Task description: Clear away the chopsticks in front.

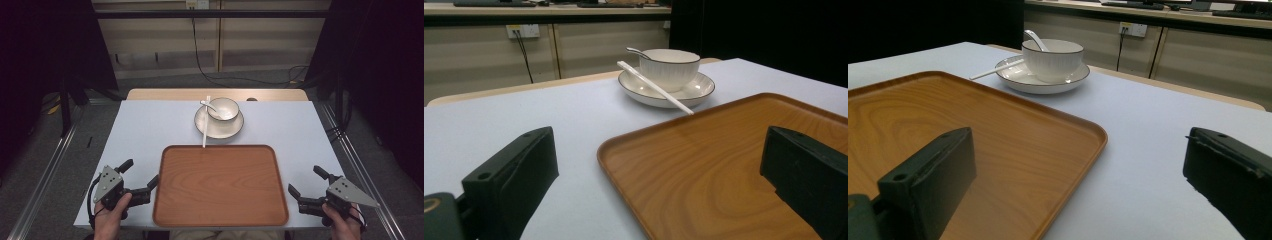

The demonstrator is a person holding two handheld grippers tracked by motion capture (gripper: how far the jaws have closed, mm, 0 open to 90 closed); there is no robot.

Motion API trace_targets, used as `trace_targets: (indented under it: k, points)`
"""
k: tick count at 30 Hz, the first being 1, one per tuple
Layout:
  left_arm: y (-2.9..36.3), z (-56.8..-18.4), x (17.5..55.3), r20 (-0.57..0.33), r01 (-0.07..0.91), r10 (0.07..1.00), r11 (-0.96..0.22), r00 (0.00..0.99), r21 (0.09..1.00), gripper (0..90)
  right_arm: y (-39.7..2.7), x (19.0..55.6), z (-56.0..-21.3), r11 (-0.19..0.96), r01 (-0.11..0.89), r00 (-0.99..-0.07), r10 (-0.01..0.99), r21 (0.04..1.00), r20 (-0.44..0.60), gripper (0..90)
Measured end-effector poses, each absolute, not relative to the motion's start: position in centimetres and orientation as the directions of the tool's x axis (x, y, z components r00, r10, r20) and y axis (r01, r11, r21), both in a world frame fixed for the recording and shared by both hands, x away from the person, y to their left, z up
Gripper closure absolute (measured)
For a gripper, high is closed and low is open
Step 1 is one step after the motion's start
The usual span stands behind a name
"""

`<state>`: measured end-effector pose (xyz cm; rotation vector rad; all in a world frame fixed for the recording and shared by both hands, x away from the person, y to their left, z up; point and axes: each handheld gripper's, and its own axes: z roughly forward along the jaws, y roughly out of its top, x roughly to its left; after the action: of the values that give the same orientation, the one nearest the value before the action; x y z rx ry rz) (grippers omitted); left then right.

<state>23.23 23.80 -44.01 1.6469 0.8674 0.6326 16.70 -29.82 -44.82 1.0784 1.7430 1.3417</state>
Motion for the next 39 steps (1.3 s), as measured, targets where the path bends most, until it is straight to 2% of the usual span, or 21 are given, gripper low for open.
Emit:
trace_targets:
  k: [10,12,21,32,35,39]
  points:
    - [23.5,-44.1,23.4,-0.048,0.241,0.796,-0.124,0.603,0.963,1.5,-29.8,17.4,-45.3,0.155,0.243,-0.445,0.895,0.958,-0.032,0.6]
    - [23.4,-43.9,23.4,0.001,0.231,0.795,-0.177,0.607,0.957,1.3,-29.9,17.6,-45.4,0.153,0.247,-0.436,0.899,0.957,-0.031,1.5]
    - [22.3,-43.7,24.5,-0.055,0.246,0.762,-0.139,0.645,0.959,2.3,-29.5,17.6,-45.4,0.152,0.238,-0.467,0.884,0.959,-0.025,1.8]
    - [20.9,-43.0,26.0,0.028,0.224,0.764,-0.224,0.645,0.949,3.6,-28.9,17.5,-45.3,0.166,0.226,-0.502,0.864,0.96,-0.031,1.9]
    - [20.1,-42.7,26.5,0.032,0.219,0.751,-0.233,0.659,0.947,3.5,-29.1,17.5,-45.4,0.142,0.24,-0.496,0.868,0.96,-0.004,1.8]
    - [19.4,-42.5,27.4,0.016,0.235,0.742,-0.232,0.67,0.944,4.6,-29.1,17.5,-45.4,0.158,0.237,-0.487,0.873,0.959,-0.023,1.8]
